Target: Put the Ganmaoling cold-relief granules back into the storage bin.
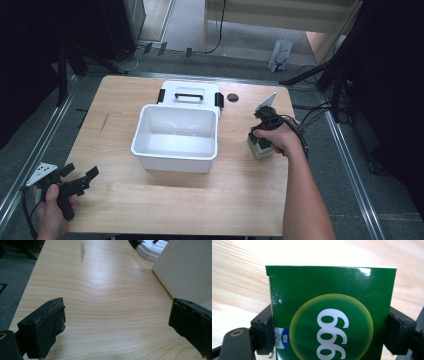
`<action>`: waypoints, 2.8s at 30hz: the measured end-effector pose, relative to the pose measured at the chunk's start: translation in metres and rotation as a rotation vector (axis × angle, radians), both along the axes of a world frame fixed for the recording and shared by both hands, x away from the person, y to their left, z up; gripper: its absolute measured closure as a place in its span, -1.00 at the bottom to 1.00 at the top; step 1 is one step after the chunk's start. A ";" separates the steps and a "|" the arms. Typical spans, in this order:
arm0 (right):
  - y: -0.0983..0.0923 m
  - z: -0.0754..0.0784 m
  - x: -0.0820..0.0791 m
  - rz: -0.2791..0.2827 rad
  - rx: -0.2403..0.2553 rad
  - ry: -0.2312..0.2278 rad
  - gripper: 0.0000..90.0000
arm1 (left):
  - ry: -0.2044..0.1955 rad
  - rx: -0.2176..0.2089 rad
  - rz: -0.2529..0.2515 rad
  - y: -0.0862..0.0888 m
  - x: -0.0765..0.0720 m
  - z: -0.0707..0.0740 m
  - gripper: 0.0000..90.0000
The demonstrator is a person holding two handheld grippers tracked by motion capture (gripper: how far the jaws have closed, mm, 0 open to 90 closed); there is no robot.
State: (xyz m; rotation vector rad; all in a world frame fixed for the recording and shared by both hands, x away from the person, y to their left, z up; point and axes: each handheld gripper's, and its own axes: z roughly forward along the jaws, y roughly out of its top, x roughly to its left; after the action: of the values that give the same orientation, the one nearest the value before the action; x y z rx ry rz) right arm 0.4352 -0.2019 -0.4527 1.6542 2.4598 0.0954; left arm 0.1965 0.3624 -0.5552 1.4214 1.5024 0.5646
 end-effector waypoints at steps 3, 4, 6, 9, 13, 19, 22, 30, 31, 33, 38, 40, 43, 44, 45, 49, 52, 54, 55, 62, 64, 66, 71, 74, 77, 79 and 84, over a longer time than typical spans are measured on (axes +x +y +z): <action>0.010 0.016 -0.003 0.080 0.025 -0.039 -0.64 | 0.001 0.001 0.000 0.000 0.000 0.000 -0.97; 0.015 0.023 -0.004 0.105 0.031 -0.050 -0.64 | 0.001 0.001 0.000 0.000 0.000 0.000 -0.97; 0.022 0.034 -0.004 0.130 0.040 -0.055 -0.64 | 0.000 0.001 0.001 0.000 0.000 0.000 -0.97; 0.030 0.049 -0.005 0.167 0.049 -0.087 -0.64 | 0.000 0.000 0.001 0.000 0.000 0.000 -0.97; 0.037 0.063 -0.006 0.226 0.078 -0.107 -0.64 | 0.000 0.000 0.000 0.000 0.000 0.000 -0.97; 0.051 0.086 -0.008 0.454 0.088 -0.141 -0.64 | -0.002 -0.001 0.001 0.000 0.000 0.000 -0.97; 0.061 0.095 -0.014 0.553 0.096 -0.150 -0.64 | -0.002 0.000 0.002 0.000 0.000 0.000 -0.97; 0.090 0.126 -0.035 0.833 0.055 -0.191 -0.64 | 0.001 0.002 0.001 0.000 0.000 0.000 -0.97; 0.093 0.129 -0.037 0.854 0.050 -0.194 -0.64 | 0.001 0.002 0.001 0.000 0.000 0.000 -0.97; 0.100 0.133 -0.040 0.889 0.042 -0.203 -0.64 | 0.001 0.002 0.000 0.000 0.000 0.000 -0.97; 0.120 0.140 -0.048 0.987 0.032 -0.195 -0.64 | 0.003 0.003 -0.002 0.000 0.000 0.000 -0.97; 0.127 0.140 -0.050 1.021 0.026 -0.190 -0.64 | 0.003 0.003 -0.003 0.000 0.000 0.000 -0.97; 0.139 0.139 -0.052 1.057 0.021 -0.180 -0.64 | 0.003 0.003 -0.003 0.000 0.000 0.000 -0.97; 0.142 0.139 -0.052 1.063 0.026 -0.179 -0.64 | 0.003 0.002 -0.003 0.000 0.000 0.000 -0.97; 0.144 0.138 -0.052 1.071 0.026 -0.176 -0.64 | 0.003 0.002 -0.003 0.000 0.000 0.000 -0.97; 0.153 0.136 -0.053 1.111 0.025 -0.167 -0.64 | 0.003 0.002 -0.004 0.000 0.000 0.000 -0.97; 0.164 0.132 -0.054 1.134 0.024 -0.154 -0.64 | 0.003 0.001 -0.003 0.000 0.000 0.000 -0.97; 0.169 0.128 -0.054 1.150 0.023 -0.147 -0.64 | 0.003 0.001 -0.003 0.000 0.000 0.000 -0.97; 0.170 0.127 -0.054 1.151 0.012 -0.142 -0.64 | 0.003 0.001 -0.003 0.000 0.000 0.000 -0.97; 0.179 0.117 -0.055 1.175 0.002 -0.132 -0.64 | 0.004 -0.001 -0.004 0.000 0.000 0.000 -0.97; 0.180 0.114 -0.054 1.176 0.004 -0.126 -0.64 | 0.002 -0.004 -0.002 0.000 0.001 0.000 -0.97; 0.181 0.109 -0.053 1.181 0.006 -0.121 -0.64 | 0.002 -0.004 -0.002 0.000 0.001 0.000 -0.97; 0.179 0.098 -0.051 1.183 -0.002 -0.105 -0.64 | 0.002 -0.002 -0.003 0.000 0.001 0.000 -0.97; 0.179 0.093 -0.051 1.180 0.004 -0.096 -0.64 | 0.003 -0.001 -0.003 0.000 0.001 0.000 -0.97; 0.180 0.087 -0.049 1.181 0.005 -0.092 -0.64 | 0.003 0.001 -0.002 0.000 0.001 0.000 -0.97; 0.180 0.081 -0.048 1.180 0.010 -0.087 -0.64 | 0.003 0.001 -0.002 0.000 0.001 0.000 -0.97; 0.179 0.068 -0.045 1.180 0.027 -0.088 -0.64 | 0.002 -0.001 -0.002 0.000 0.001 0.000 -0.97</action>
State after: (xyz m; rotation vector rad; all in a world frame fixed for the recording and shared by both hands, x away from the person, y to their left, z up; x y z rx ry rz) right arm 0.3903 -0.0225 -0.3852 0.0046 2.9593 0.3254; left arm 0.1973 0.3624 -0.5554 1.4227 1.5025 0.5618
